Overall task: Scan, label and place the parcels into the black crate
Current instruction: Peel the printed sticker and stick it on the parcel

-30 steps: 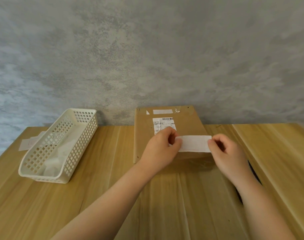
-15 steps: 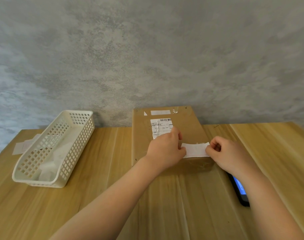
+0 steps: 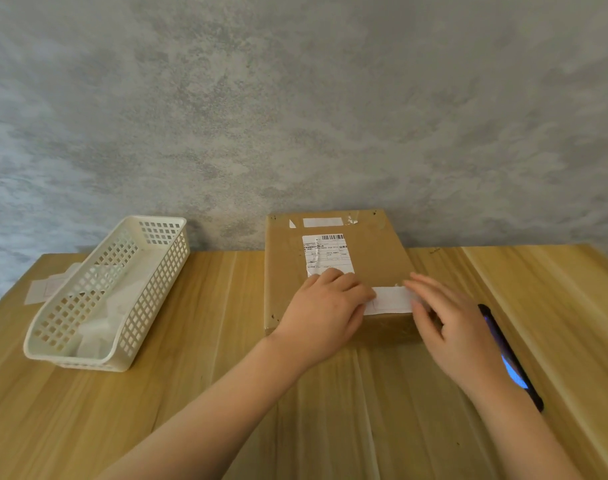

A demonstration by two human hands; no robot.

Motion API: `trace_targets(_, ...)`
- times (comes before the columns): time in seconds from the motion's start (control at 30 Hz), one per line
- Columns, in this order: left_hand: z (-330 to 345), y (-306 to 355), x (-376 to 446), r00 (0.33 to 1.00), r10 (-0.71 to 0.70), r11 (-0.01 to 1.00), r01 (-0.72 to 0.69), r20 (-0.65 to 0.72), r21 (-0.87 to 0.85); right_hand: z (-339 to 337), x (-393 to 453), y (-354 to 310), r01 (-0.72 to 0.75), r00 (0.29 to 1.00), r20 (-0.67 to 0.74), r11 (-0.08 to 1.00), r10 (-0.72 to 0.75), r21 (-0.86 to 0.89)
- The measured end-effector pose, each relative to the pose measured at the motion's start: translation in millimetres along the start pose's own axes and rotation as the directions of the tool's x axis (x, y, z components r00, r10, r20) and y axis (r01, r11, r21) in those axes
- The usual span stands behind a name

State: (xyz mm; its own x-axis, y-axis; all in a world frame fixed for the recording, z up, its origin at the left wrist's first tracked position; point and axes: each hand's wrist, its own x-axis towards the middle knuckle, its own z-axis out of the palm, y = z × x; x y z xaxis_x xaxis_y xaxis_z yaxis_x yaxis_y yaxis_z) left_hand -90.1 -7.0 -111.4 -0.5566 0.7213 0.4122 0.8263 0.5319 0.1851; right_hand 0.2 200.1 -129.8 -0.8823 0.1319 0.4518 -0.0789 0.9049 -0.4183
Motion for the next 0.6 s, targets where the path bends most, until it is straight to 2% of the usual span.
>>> trace_targets(0.13, 1, -2, -17, 0.999, 0.023, 0.998, -0.021, -0.035, 0.062, 3, -11, 6, -0.064, 0.996, 0.068, 0.994, 0.058, 0.085)
trace_targets(0.23, -2, -3, -26, 0.999, -0.029, 0.997, 0.031, -0.018, 0.068, 6, -14, 1, -0.2, 0.979, 0.088, 0.945, 0.183, 0.258)
trace_targets(0.3, -8, -10, -31, 0.99, -0.126, 0.991, 0.128, -0.059, 0.033, 6, -12, -4, -0.342, 0.937, 0.073, 0.849, 0.342, 0.404)
trace_targets(0.4, -16, -32, -43, 0.931, -0.337, 0.936, 0.313, -0.144, -0.163, 6, -7, -6, -0.521, 0.807, 0.112, 0.61, 0.579, 0.597)
trace_targets(0.5, -14, -52, -54, 0.806, -0.576, 0.762, 0.47, -0.134, -0.445, 12, 1, 1, -0.663, 0.67, 0.297, 0.37, 0.68, 0.65)
trace_targets(0.53, -12, -56, -56, 0.742, -0.664, 0.654, 0.519, -0.089, -0.55, 15, 6, 4, -0.68, 0.632, 0.356, 0.272, 0.688, 0.681)
trace_targets(0.6, -7, -60, -59, 0.606, -0.792, 0.362, 0.563, 0.073, -0.743, 17, 13, 4, -0.683, 0.584, 0.437, 0.124, 0.684, 0.72)
